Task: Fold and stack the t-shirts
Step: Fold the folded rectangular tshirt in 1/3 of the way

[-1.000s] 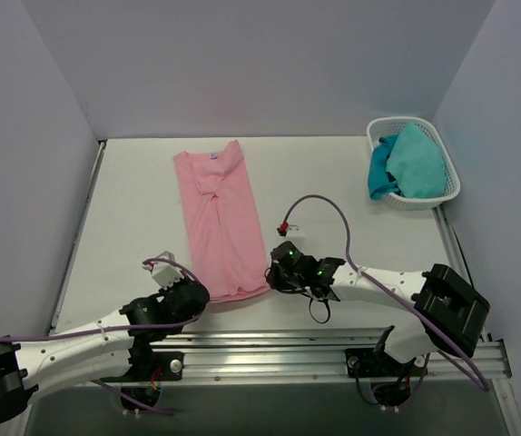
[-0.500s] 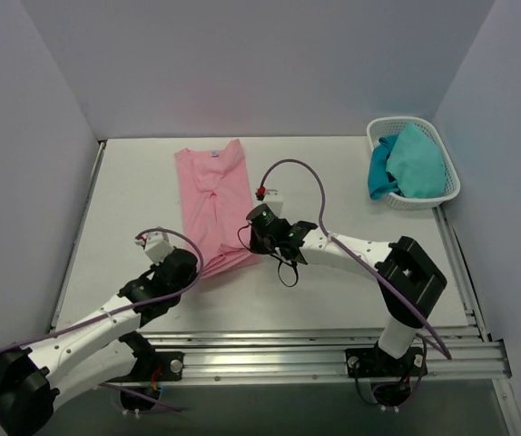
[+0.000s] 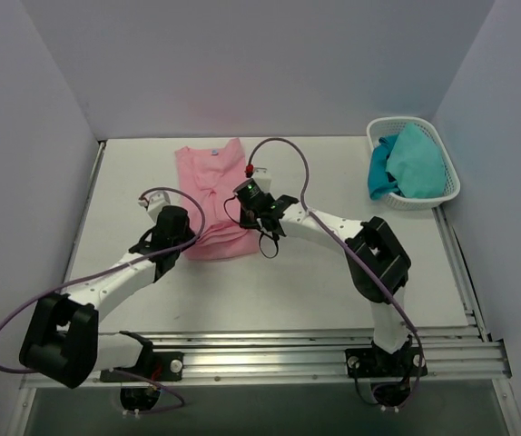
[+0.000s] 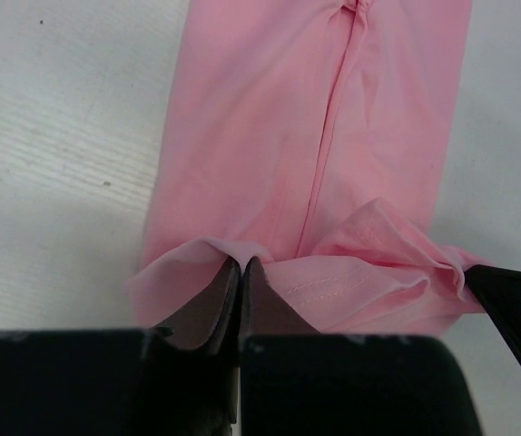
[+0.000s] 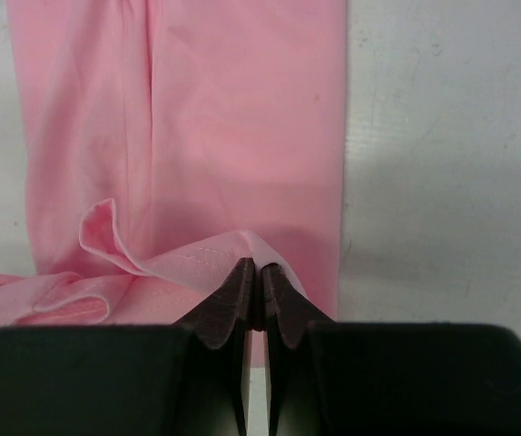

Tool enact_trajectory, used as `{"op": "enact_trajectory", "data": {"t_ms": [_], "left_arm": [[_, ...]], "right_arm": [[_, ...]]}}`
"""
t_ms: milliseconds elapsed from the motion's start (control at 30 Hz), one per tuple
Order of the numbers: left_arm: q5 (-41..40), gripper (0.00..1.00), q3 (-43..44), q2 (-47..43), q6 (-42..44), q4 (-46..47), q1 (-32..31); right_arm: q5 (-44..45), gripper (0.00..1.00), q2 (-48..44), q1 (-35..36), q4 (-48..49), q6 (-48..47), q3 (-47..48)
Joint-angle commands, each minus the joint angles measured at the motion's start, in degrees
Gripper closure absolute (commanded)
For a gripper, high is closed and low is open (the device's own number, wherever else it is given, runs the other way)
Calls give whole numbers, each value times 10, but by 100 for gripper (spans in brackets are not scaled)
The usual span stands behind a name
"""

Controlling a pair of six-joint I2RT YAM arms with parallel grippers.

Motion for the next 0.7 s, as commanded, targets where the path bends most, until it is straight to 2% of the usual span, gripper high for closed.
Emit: {"op": "enact_trajectory", "data": {"t_ms": [0, 267, 467, 667], "left_arm": [[56, 98, 37, 44, 33, 91, 23], [130, 98, 98, 181, 47, 162, 95], [164, 98, 140, 241, 51, 194, 113], [185, 98, 200, 294, 56, 197, 131]], "right_arm": [[-1, 100, 31, -28, -33, -13, 54], [-51, 100, 115, -85, -44, -17, 144], [-84, 100, 167, -107, -51, -19, 216], [-119, 100, 227, -116, -73, -25, 332]]}}
